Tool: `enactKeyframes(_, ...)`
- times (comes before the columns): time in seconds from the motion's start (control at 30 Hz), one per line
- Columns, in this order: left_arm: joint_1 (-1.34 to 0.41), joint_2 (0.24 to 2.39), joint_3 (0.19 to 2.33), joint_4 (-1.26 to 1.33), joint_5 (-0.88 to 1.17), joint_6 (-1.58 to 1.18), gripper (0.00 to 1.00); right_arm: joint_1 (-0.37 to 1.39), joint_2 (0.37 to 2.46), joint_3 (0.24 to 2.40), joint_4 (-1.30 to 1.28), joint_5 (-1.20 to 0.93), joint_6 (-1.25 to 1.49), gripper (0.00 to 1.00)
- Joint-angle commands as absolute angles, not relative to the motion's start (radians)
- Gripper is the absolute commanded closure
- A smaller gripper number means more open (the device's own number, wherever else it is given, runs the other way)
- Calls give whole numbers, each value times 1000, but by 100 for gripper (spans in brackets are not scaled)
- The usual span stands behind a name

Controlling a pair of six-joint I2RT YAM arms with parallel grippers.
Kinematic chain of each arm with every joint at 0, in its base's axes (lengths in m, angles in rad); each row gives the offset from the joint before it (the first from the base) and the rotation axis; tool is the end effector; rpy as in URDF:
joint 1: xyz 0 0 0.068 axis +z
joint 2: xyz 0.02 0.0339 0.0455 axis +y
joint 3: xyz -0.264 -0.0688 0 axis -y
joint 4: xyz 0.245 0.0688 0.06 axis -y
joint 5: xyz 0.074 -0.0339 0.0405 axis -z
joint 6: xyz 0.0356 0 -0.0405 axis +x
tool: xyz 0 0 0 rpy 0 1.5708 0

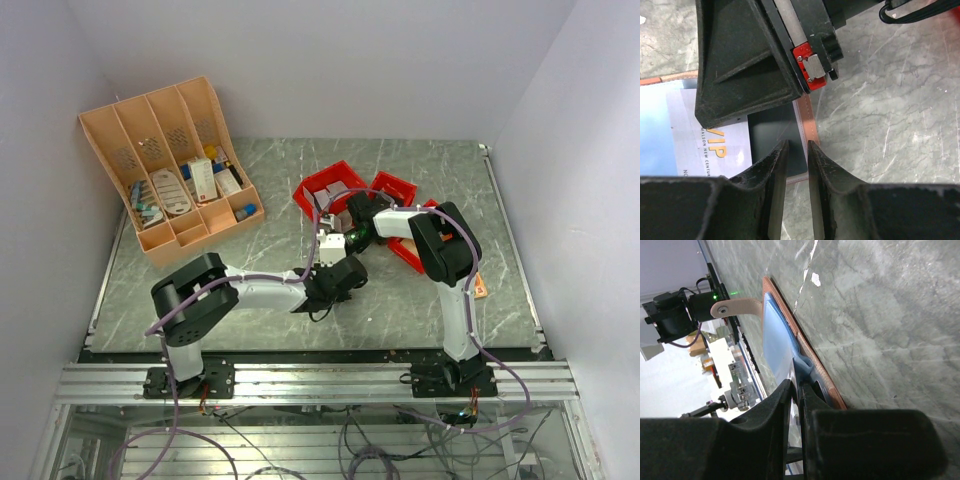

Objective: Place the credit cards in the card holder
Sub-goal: Insert the credit card into the card holder.

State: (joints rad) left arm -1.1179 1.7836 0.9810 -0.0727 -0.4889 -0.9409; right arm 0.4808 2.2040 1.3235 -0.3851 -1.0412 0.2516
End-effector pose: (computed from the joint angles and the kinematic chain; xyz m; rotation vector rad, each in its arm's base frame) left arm 0.1711 -0.3134 0.1561 -0.0039 2.3551 -0.4271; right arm 0.3459 0.2151 0.0879 0.5264 -2.5632 -1.5390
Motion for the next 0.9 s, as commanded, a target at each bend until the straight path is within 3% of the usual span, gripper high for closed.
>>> enactKeyframes(0.0, -1127, 1796, 1031, -147, -602, -970, 67, 485, 2240, 1310, -344, -979, 236, 87)
enactKeyframes(0.4, -1127, 1848, 1055, -201, -707, -1025, 64, 485, 2244, 1308, -340, -981, 236, 85)
enactKeyframes(0.6, -1127, 1855, 1051, -209, -735, -1056, 62, 482, 2240, 1317, -344, -986, 232, 72)
enactKeyframes(0.87, -1128, 1855, 1058, -222, -763, -1086, 59, 476, 2223, 1334, -350, -1002, 227, 67)
